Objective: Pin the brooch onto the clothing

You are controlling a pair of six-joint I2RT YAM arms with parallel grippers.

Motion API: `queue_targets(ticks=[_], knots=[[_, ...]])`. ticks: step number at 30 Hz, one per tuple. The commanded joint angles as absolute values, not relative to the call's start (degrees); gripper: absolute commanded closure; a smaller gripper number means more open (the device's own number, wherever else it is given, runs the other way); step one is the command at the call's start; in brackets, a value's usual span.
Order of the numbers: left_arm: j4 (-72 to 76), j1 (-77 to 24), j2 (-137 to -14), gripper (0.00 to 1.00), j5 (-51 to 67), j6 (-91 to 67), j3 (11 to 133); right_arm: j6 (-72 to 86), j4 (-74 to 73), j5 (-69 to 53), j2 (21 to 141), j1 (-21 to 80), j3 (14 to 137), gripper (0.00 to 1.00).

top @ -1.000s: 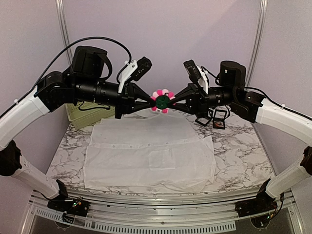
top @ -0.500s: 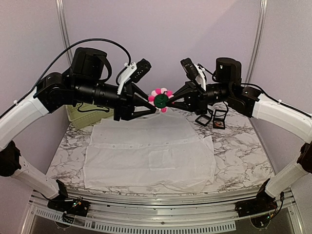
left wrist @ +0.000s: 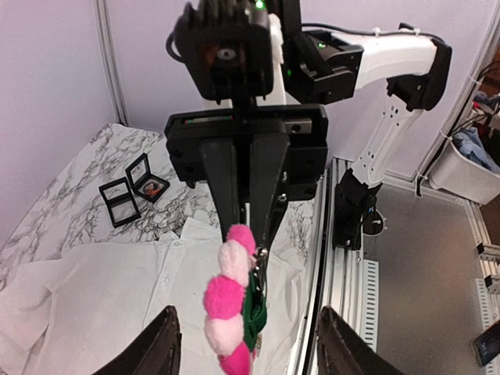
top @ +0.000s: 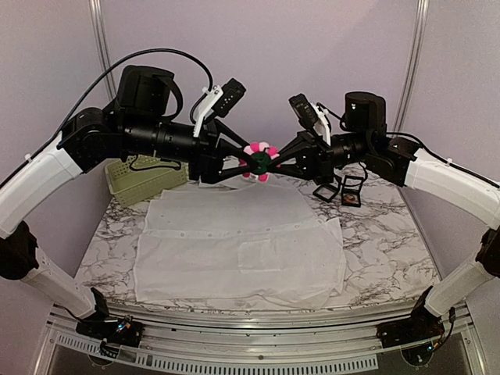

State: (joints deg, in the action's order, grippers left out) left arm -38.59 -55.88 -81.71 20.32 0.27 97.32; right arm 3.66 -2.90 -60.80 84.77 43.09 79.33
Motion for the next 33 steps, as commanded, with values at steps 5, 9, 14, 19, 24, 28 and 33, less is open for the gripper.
queue_targets(ticks=[5,9,14,19,24,28,33], knots=[[-37.61,-53.17,-81.96,0.41,20.46,3.84,97.65,2.98,-4.82,-60.88,84.4,43.66,79.63,1.0],[-37.26,-53.47,-80.98,0.42,22.54,3.04,95.23,3.16,-4.7,-60.74,84.11,43.76,79.61,1.0],[-36.15,-53.99,-81.61,0.5,23.1,1.07,95.11,3.32,-4.68,-60.49,84.29,43.7,79.67,1.0],[-35.5,-54.66,-81.73,0.68,23.06,0.19,94.42,3.25,-4.57,-60.73,84.29,43.83,79.72,1.0],[-35.26,-55.22,-81.99,0.8,23.98,0.19,94.28,3.08,-4.68,-60.65,84.47,43.77,79.76,1.0],[-35.0,-55.54,-82.2,0.88,24.34,-1.05,93.86,3.23,-4.6,-60.43,84.33,43.8,79.82,1.0],[-35.21,-55.63,-82.18,1.0,24.21,-0.79,94.12,3.25,-4.72,-60.21,84.12,43.77,79.72,1.0]])
